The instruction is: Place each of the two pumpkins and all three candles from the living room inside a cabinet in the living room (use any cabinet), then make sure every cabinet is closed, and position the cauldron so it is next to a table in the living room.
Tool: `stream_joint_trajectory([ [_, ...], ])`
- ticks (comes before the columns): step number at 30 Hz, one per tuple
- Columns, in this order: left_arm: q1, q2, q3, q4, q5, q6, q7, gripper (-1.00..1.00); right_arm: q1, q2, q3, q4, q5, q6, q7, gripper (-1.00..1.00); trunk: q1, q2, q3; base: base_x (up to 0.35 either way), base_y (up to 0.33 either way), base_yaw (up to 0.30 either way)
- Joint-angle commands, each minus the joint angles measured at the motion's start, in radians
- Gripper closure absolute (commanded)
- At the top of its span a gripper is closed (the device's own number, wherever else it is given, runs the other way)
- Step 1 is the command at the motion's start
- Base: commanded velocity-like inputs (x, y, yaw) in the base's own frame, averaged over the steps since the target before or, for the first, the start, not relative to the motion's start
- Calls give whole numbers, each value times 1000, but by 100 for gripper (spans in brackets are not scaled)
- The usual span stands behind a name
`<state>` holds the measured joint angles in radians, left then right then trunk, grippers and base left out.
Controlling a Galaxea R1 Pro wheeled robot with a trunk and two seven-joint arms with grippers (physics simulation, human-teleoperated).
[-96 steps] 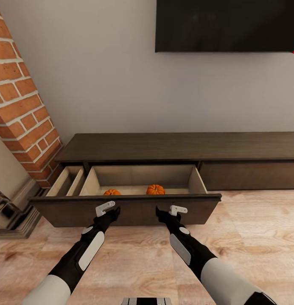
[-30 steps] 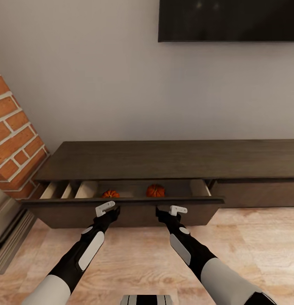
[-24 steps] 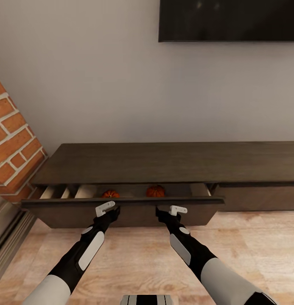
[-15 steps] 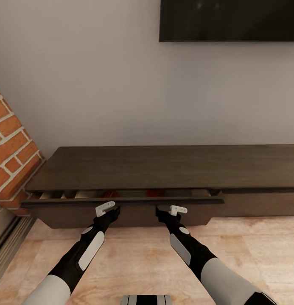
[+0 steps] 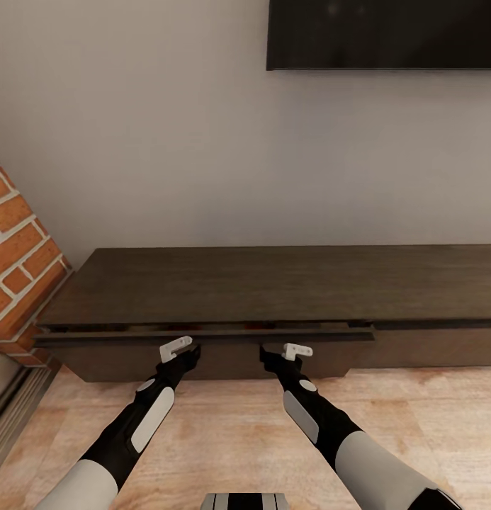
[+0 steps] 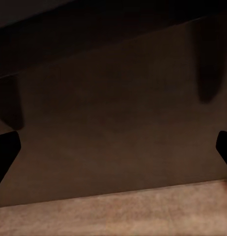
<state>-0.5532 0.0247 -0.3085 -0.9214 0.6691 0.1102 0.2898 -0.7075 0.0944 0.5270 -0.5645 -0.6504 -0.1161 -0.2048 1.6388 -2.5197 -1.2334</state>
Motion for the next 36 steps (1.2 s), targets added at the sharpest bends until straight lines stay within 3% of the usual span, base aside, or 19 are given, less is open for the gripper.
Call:
stream_joint_trajectory([
  [1, -1, 1, -4, -2, 7, 2, 8, -100, -1, -1, 7, 0, -9, -7, -7, -100, 0, 0, -1, 0, 0, 0],
  [25, -1, 1, -5, -2, 9, 2, 9, -100, -1, -1, 7, 0, -9, -7, -7, -100, 0, 0, -1, 63, 5, 0],
  [36, -1, 1, -4, -2, 7, 3, 8, -100, -1, -1, 7, 0, -9, -7, -7, -100, 0, 0, -1, -214, 0, 0],
])
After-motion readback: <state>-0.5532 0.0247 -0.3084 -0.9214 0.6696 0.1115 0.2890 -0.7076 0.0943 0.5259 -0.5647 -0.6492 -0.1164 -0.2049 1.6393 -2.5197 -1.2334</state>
